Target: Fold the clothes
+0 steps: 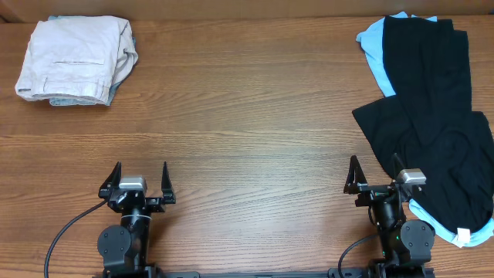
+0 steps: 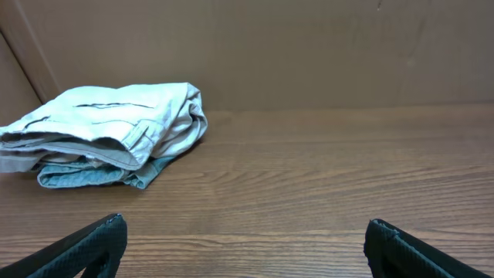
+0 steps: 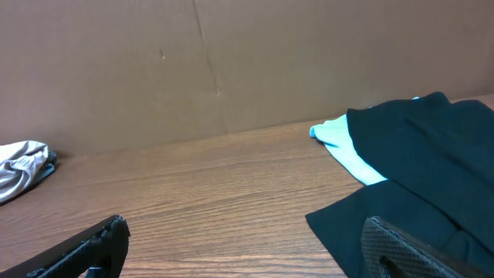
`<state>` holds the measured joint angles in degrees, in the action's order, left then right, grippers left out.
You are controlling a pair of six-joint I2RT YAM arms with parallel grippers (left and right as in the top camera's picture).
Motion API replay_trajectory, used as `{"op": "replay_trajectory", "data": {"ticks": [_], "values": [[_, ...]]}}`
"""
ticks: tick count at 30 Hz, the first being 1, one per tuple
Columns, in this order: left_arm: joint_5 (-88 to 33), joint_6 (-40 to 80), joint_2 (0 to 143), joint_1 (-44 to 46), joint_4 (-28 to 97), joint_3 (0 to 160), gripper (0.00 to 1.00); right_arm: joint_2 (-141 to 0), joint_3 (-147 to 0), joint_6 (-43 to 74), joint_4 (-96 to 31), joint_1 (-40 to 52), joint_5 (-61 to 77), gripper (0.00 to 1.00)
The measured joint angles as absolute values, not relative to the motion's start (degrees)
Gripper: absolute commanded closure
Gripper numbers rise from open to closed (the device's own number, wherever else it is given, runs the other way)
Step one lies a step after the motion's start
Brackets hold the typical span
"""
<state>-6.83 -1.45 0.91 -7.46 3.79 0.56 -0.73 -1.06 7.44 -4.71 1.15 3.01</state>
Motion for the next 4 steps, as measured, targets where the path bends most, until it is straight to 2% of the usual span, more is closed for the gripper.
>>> {"op": "replay_trajectory", "data": {"ticks": [4], "values": [[-6.83, -1.45, 0.91, -7.46, 3.79, 0.56, 0.00, -0.73, -1.06, 7.46, -4.73, 1.15, 3.01, 0.00]]}}
